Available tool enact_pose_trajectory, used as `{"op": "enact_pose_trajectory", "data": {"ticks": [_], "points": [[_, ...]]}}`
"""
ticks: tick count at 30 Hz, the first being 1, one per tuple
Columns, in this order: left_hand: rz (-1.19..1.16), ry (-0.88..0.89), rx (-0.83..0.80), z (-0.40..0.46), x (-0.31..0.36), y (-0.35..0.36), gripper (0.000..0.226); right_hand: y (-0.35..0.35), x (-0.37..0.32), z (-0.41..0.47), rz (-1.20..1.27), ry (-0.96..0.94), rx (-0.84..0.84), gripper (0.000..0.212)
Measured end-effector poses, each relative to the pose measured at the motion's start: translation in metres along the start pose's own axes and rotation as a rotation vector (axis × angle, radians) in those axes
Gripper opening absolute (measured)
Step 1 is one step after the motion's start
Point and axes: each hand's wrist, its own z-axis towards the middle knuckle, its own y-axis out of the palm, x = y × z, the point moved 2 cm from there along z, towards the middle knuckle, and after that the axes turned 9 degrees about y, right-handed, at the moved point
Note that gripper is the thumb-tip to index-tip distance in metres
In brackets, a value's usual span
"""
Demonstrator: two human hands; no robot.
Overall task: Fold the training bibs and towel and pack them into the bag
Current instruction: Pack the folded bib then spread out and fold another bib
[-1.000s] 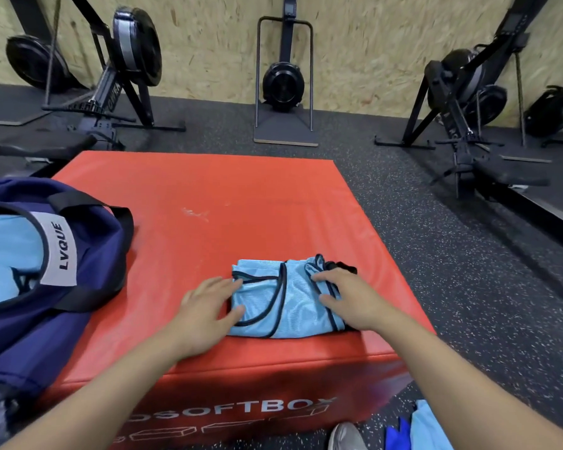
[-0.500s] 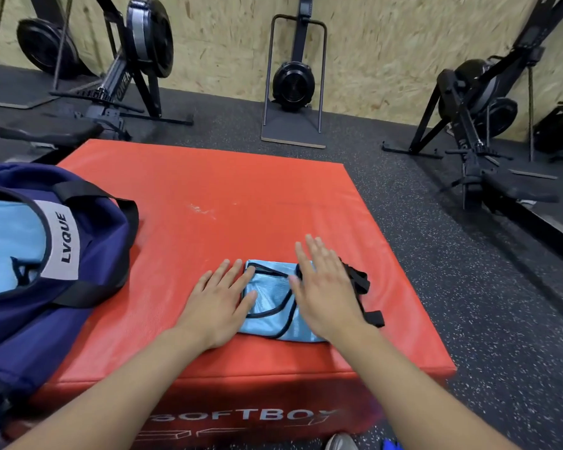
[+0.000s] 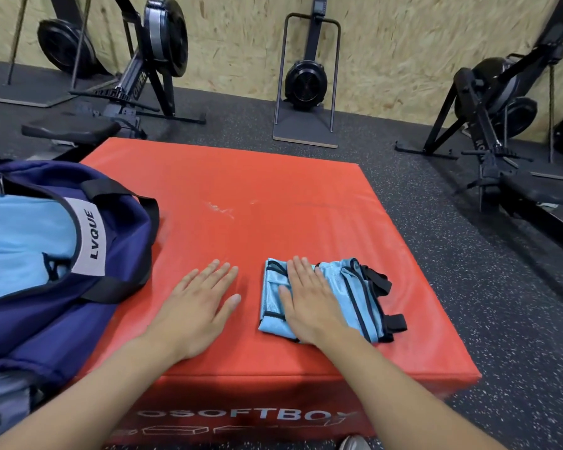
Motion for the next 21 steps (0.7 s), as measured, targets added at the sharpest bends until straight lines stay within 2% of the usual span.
{"op": "enact_pose_trajectory", "data": {"ticks": [4, 9, 12, 16, 18, 21], "points": [[0.008, 0.013, -0.011, -0.010, -0.005, -0.004, 0.104, -0.011, -0.018, 0.011, 0.042, -0.032, 0.108, 0.062], [0.021, 0.020, -0.010, -0.015, -0.007, -0.007, 0.101, 0.006, -0.030, 0.012, -0.028, -0.009, 0.003, 0.062], [0.005, 0.021, 0.002, -0.017, -0.009, -0.009, 0.099, 0.004, -0.039, 0.017, 0.000, -0.029, 0.071, 0.063], [0.013, 0.017, -0.003, -0.020, -0.011, -0.010, 0.099, 0.012, -0.045, 0.009, -0.029, -0.035, 0.018, 0.064], [0.015, 0.017, -0.007, -0.020, -0.011, -0.010, 0.099, 0.010, -0.045, 0.011, -0.024, -0.038, 0.052, 0.068], [0.009, 0.028, -0.006, -0.017, -0.009, -0.011, 0.100, 0.002, -0.025, 0.014, -0.036, 0.019, 0.099, 0.074]]}}
